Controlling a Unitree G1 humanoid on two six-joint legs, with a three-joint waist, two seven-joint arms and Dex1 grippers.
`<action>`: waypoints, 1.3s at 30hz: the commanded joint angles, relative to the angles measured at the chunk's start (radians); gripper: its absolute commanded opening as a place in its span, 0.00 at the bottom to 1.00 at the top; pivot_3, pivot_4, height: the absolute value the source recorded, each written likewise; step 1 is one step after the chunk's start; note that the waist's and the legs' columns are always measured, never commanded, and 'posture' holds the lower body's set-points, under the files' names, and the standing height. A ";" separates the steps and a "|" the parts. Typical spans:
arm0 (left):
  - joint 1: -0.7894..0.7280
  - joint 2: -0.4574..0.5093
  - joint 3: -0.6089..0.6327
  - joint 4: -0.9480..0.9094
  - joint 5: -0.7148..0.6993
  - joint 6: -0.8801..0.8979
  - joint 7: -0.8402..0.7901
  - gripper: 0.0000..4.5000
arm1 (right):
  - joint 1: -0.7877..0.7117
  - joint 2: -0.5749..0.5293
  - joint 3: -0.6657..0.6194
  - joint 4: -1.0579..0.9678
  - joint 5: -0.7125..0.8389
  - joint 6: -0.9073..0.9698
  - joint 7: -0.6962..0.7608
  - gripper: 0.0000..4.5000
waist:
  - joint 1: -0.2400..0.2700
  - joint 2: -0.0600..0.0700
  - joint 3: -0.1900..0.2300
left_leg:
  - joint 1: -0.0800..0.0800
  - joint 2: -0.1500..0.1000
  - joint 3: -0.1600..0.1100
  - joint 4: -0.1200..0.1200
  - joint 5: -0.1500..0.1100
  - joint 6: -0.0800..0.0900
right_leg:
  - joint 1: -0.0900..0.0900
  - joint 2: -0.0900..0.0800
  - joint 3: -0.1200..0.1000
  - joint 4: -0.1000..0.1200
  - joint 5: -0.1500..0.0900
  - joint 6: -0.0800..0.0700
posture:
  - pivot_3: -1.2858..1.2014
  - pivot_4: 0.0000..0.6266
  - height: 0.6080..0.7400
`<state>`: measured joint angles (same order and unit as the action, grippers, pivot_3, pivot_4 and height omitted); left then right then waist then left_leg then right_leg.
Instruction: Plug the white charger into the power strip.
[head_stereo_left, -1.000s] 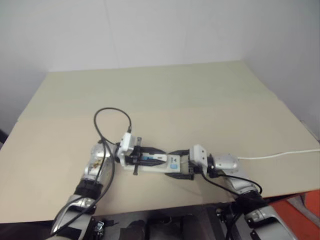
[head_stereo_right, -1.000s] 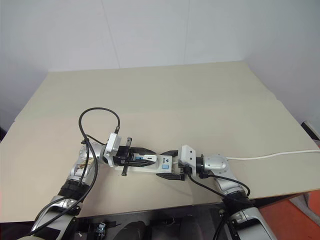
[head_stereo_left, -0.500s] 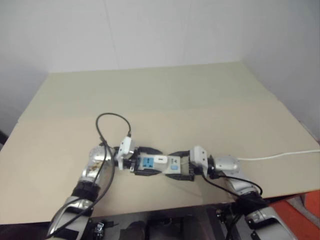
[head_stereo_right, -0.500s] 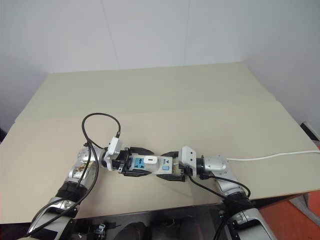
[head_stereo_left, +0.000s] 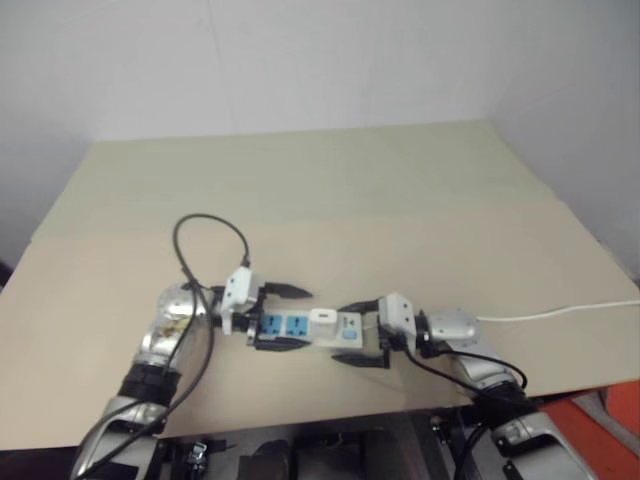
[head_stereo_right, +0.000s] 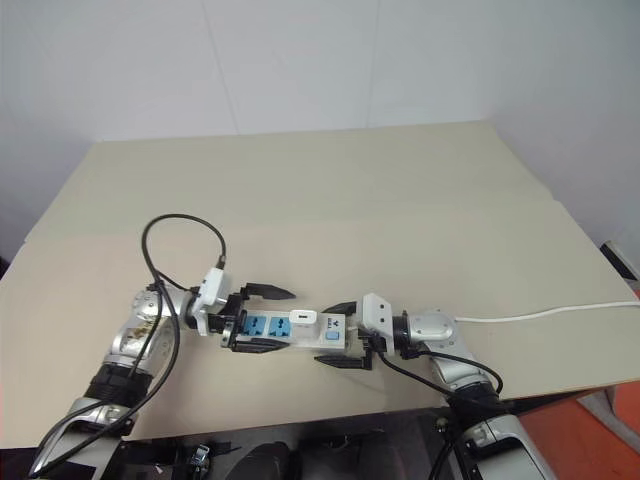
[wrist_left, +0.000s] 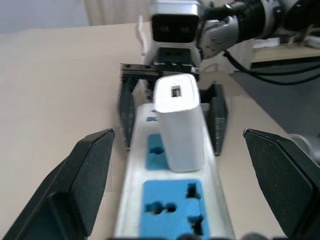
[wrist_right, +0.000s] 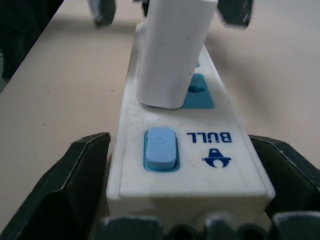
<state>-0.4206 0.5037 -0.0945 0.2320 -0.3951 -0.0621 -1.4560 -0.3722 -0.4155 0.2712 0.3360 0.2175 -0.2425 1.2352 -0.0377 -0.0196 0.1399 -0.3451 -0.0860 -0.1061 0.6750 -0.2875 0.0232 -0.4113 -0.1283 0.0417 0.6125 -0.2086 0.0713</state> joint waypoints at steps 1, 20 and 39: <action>0.025 0.061 0.092 -0.146 -0.078 0.057 0.036 1.00 | 0.002 -0.022 -0.028 -0.029 0.025 0.018 0.022 1.00 | 0.000 0.000 0.000 | -0.003 0.000 0.000 0.000 0.000 0.000 | -0.003 0.000 0.000 0.001 0.000 0.000 | 0.52 0.24 1.00; 0.259 0.450 0.252 -0.473 -0.051 0.194 0.097 1.00 | 0.215 -0.427 -0.362 -0.302 0.242 0.082 0.179 1.00 | 0.022 0.004 0.025 | -0.011 0.001 0.002 0.000 -0.001 0.000 | -0.011 0.000 0.000 -0.001 0.000 -0.001 | 0.52 0.24 1.00; 0.191 0.457 0.220 -0.392 -0.083 0.270 0.068 1.00 | 0.369 -0.442 -0.433 -0.529 0.266 0.300 0.010 1.00 | 0.024 0.003 0.026 | -0.012 0.001 0.002 0.001 -0.002 0.000 | -0.011 0.000 0.000 0.000 0.001 -0.001 | 0.52 0.24 1.00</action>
<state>-0.2082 0.9467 0.1262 -0.1685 -0.4850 0.2220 -1.3793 -0.0128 -0.8659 -0.1321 -0.1543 0.4566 0.0522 1.2573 -0.0136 -0.0168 0.1656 -0.3567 -0.0851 -0.1038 0.6756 -0.2891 0.0230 -0.4225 -0.1286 0.0413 0.6120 -0.2080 0.0703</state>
